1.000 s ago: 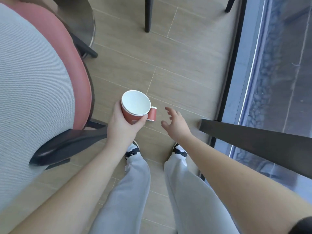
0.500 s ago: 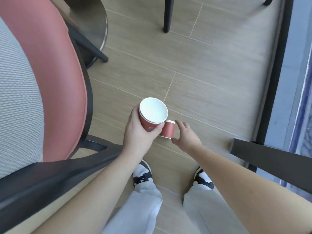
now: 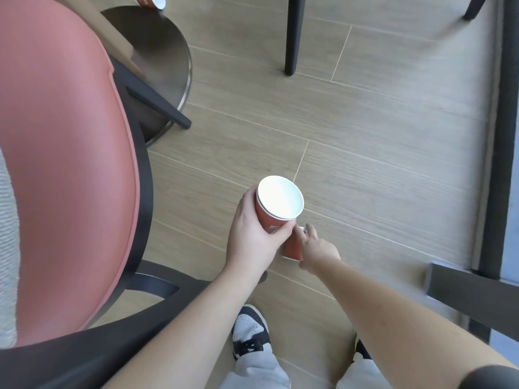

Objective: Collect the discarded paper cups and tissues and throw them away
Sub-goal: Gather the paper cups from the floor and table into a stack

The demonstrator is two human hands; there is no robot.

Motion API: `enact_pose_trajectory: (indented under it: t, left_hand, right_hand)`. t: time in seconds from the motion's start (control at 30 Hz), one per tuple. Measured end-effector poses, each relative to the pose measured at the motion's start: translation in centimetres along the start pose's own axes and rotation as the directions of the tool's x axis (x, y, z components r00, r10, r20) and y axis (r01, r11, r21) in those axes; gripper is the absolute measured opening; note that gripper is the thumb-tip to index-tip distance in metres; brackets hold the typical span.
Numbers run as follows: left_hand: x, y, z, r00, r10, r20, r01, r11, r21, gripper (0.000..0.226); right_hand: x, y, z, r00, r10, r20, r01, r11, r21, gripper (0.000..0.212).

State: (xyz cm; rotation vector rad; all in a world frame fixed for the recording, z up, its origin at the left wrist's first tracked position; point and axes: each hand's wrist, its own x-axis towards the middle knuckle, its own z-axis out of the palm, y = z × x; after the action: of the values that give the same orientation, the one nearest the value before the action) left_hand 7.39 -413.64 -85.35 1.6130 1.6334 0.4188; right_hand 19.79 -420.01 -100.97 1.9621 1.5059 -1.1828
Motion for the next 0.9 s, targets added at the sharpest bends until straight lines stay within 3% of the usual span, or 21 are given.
enact_pose_trajectory:
  t: [0.13, 0.2, 0.33, 0.5, 0.73, 0.9]
  left_hand:
    - [-0.2, -0.4, 0.2, 1.000, 0.009, 0.010, -0.009, 1.000, 0.021, 0.080]
    - [-0.5, -0.4, -0.1, 1.000, 0.008, 0.009, -0.008, 1.000, 0.019, 0.082]
    - [-2.3, 0.6, -1.0, 1.000, -0.006, 0.026, 0.006, 1.000, 0.019, 0.080]
    - [-5.2, 4.5, -3.3, 0.997, 0.022, 0.076, -0.025, 0.999, 0.041, 0.079]
    - [-7.2, 13.7, -8.0, 0.999, 0.044, -0.005, -0.045, 0.998, -0.055, 0.076]
    - [-8.5, 20.5, -11.8, 0.998, 0.051, -0.048, -0.055, 0.994, -0.092, 0.075]
  right_hand:
    - [-0.4, 0.0, 1.0, 0.998, -0.030, -0.050, 0.031, 0.999, 0.023, 0.089]
    - [-1.0, -0.1, 1.0, 0.995, 0.000, -0.097, 0.017, 0.985, 0.174, 0.076]
    - [-4.5, 0.5, -1.2, 0.984, 0.116, -0.134, -0.027, 0.845, 0.533, 0.081]
    - [-12.4, 2.0, -7.1, 0.943, 0.194, -0.270, 0.077, 0.663, 0.744, 0.079]
    - [-23.4, 3.5, -18.7, 0.864, 0.330, -0.381, 0.191, 0.486, 0.853, 0.068]
    - [-32.0, 2.1, -29.3, 0.814, 0.327, -0.480, 0.409, 0.264, 0.874, 0.069]
